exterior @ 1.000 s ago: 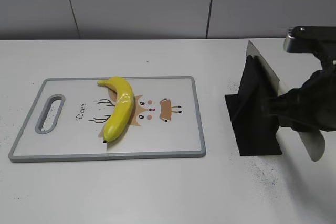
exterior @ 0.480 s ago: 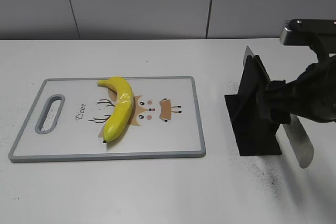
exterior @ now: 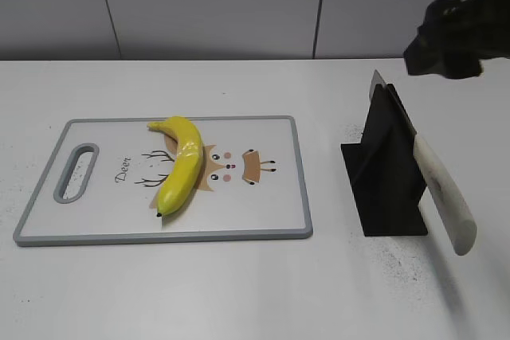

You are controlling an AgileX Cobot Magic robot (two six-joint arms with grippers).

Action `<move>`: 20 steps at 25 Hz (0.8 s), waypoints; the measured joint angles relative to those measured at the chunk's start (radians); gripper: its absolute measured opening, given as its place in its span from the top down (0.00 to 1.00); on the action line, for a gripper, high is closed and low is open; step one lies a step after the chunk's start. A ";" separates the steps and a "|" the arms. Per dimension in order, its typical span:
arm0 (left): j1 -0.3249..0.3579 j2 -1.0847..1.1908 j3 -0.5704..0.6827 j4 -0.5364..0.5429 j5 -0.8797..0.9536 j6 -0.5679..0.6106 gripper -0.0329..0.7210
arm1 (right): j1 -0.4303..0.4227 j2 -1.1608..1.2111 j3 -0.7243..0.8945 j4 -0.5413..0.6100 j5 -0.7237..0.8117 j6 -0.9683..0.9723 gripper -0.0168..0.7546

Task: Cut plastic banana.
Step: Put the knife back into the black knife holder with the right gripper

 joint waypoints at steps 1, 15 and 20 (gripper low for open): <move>0.000 0.000 0.000 0.000 0.000 0.000 0.24 | 0.000 -0.027 -0.016 0.024 0.029 -0.071 0.21; 0.000 0.000 0.000 0.000 0.000 0.000 0.24 | 0.000 -0.541 0.196 0.170 0.338 -0.348 0.21; 0.000 0.000 0.000 -0.002 0.000 0.000 0.26 | 0.000 -0.763 0.395 0.171 0.338 -0.348 0.21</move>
